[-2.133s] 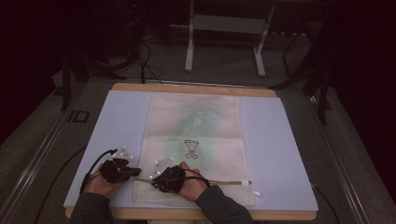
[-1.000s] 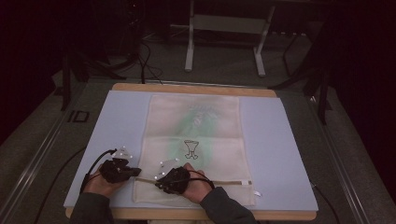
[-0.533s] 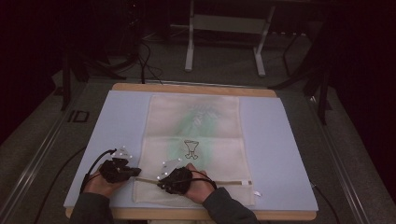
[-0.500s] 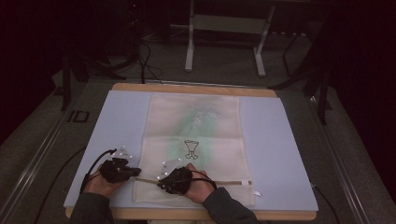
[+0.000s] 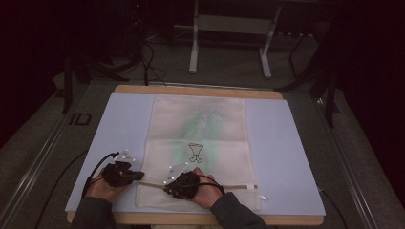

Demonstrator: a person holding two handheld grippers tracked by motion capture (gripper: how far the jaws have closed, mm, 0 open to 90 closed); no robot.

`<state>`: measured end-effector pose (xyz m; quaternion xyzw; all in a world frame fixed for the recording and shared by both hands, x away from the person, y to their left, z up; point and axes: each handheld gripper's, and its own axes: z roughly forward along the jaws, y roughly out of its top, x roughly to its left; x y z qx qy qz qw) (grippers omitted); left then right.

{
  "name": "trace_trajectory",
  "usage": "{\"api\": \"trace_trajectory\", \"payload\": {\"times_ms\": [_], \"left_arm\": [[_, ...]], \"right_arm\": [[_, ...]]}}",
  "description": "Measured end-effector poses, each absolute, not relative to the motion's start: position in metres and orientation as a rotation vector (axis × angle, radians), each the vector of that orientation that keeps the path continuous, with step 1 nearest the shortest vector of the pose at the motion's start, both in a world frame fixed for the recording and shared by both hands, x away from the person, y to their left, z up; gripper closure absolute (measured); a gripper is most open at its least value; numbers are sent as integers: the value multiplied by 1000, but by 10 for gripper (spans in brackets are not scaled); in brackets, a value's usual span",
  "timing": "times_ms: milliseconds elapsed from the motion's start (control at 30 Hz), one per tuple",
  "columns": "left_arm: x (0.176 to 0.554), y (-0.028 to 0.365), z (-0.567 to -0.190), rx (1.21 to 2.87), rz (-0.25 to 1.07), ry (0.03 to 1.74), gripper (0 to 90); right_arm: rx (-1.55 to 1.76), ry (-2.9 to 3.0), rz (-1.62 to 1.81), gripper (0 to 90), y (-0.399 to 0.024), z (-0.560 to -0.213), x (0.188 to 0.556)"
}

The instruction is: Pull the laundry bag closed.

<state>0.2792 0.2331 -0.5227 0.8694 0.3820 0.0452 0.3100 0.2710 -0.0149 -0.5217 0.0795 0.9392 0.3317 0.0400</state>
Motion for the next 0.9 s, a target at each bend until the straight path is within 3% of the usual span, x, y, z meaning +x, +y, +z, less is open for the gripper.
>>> {"api": "trace_trajectory", "payload": {"times_ms": [900], "left_arm": [[279,233,-523,2297,118,1011,900]], "right_arm": [[259,2873,1008,822,-27,-520,269]]}}
